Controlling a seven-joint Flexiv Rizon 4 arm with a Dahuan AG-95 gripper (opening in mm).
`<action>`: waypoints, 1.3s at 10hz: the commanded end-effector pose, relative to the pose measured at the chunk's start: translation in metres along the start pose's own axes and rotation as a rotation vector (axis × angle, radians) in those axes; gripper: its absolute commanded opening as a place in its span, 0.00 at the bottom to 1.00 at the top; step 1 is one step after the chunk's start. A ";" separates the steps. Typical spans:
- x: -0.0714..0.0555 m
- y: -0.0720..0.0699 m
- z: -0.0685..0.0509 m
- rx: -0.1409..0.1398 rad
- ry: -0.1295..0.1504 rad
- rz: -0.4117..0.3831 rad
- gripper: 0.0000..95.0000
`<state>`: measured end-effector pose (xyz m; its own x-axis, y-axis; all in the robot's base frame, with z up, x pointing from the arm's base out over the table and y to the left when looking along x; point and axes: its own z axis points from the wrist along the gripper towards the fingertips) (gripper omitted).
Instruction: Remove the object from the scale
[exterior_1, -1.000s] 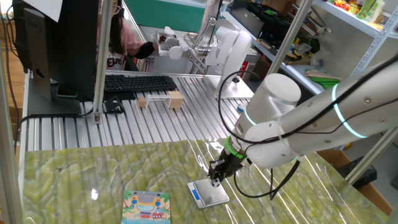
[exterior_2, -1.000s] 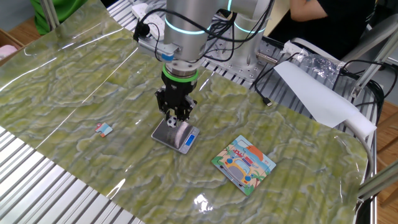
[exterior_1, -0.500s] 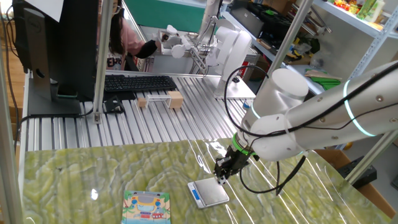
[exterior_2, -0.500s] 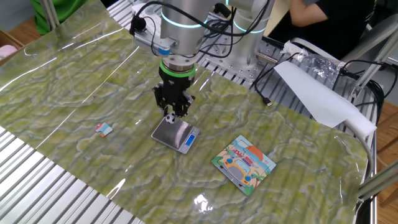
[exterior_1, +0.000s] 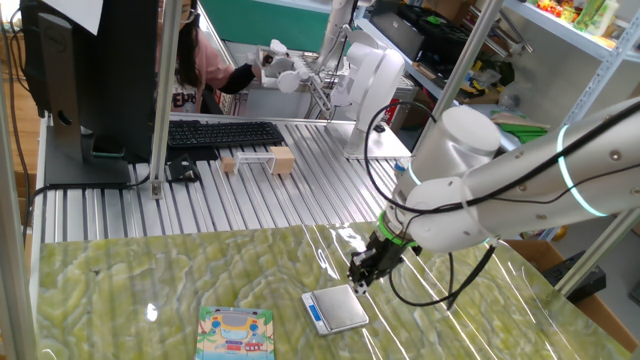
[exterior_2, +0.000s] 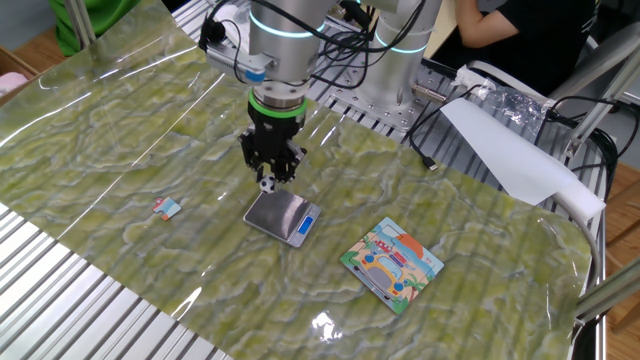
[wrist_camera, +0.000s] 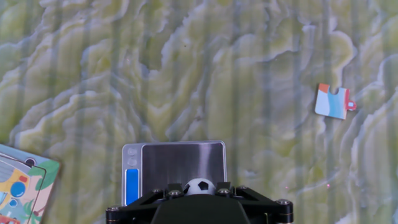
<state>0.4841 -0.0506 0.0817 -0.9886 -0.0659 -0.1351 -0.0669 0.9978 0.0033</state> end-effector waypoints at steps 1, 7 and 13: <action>-0.001 0.000 0.001 -0.003 -0.003 0.005 0.00; -0.001 0.001 0.001 -0.002 -0.004 0.003 0.00; -0.004 0.023 -0.002 0.003 -0.009 0.030 0.00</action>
<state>0.4873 -0.0255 0.0836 -0.9889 -0.0353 -0.1446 -0.0363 0.9993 0.0041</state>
